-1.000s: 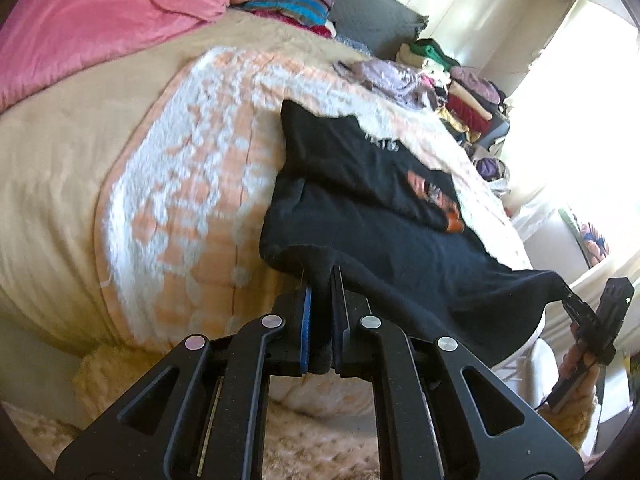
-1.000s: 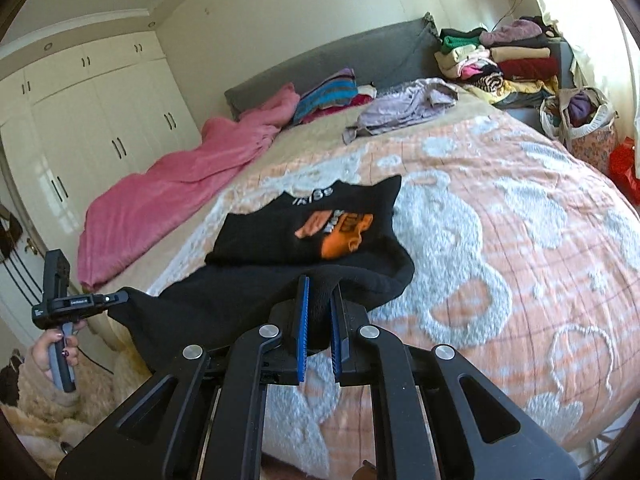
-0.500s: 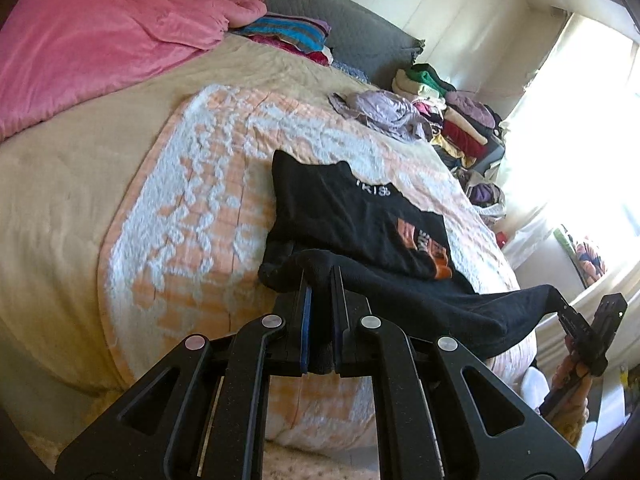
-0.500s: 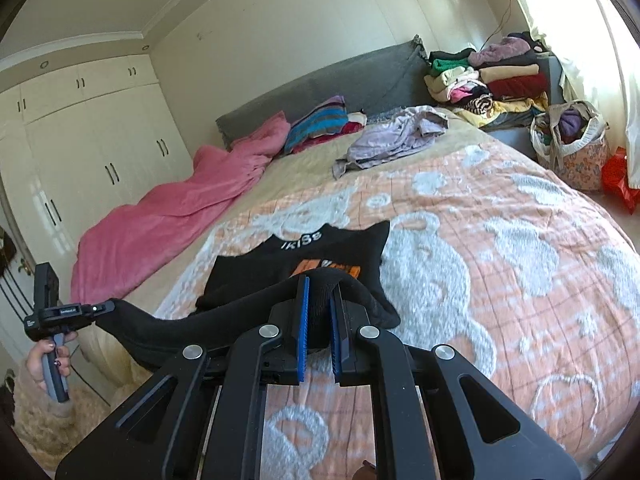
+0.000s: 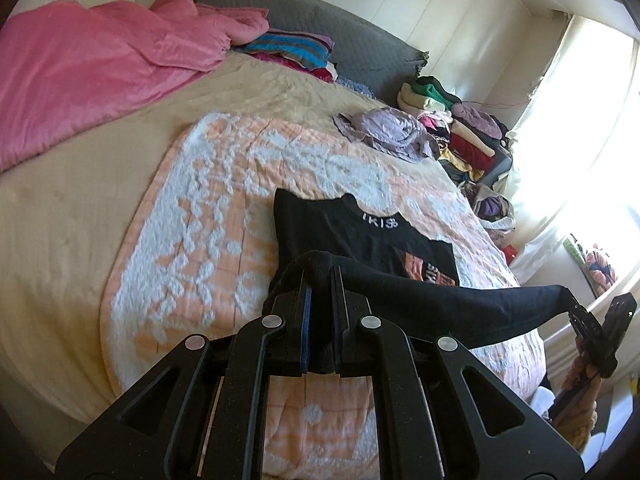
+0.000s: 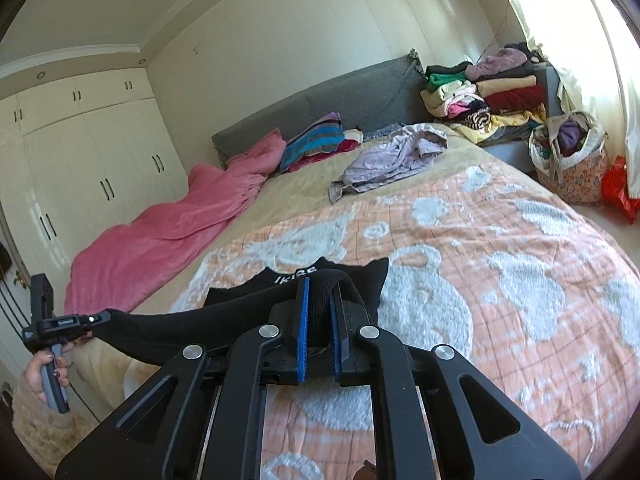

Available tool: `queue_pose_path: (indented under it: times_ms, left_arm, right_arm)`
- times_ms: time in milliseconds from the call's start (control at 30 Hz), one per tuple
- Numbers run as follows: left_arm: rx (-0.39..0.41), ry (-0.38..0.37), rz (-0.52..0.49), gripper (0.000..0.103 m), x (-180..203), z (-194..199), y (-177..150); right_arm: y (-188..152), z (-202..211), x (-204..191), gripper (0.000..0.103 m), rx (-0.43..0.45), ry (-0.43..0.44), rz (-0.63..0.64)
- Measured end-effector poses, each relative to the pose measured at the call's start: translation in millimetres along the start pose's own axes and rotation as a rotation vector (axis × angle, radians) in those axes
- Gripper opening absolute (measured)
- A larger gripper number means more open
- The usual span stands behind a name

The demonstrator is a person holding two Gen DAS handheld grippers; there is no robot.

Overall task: Fold small clothes
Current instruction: 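Lift the hem with both tools and fold it toward the collar, then lay the hem down near the collar with both tools and open them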

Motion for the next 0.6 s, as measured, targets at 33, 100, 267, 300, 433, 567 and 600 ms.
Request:
queue_pose_path:
  times_ms: [33, 100, 267, 300, 433, 567, 600]
  left_arm:
    - [0.003, -0.001, -0.001, 0.002, 1, -1, 2]
    - [0.010, 0.003, -0.010, 0.002, 1, -4, 7]
    - [0.021, 0.008, -0.015, 0.002, 3, -12, 20]
    - [0.024, 0.010, -0.019, 0.002, 4, -14, 23]
    - [0.033, 0.020, -0.029, 0.002, 5, -21, 30]
    - [0.045, 0.053, -0.063, 0.002, 8, -30, 37]
    - [0.047, 0.057, -0.071, 0.002, 10, -31, 38]
  right_arm:
    - [2, -2, 0, 0.008, 0.002, -0.005, 0.006]
    - [6, -7, 0, 0.008, 0.006, -0.002, 0.010]
    - [14, -18, 2, 0.008, 0.009, 0.000, 0.011]
    - [16, -19, 2, 0.008, 0.011, 0.001, 0.015]
    - [24, -28, 2, 0.008, 0.013, -0.005, 0.037]
    - [29, -41, 1, 0.008, 0.011, -0.019, 0.056]
    - [30, -44, 1, 0.008, 0.010, -0.022, 0.058]
Point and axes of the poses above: each gripper's, at about its wrist camera, not at the fingertips, and z roughly against the way its jaws point, x to its right, y to its top, the point moved 1 cm from there along -z, roughly the way its jaws point, and after that the axes turned 6 degrees about x, right-handed, at the moved point
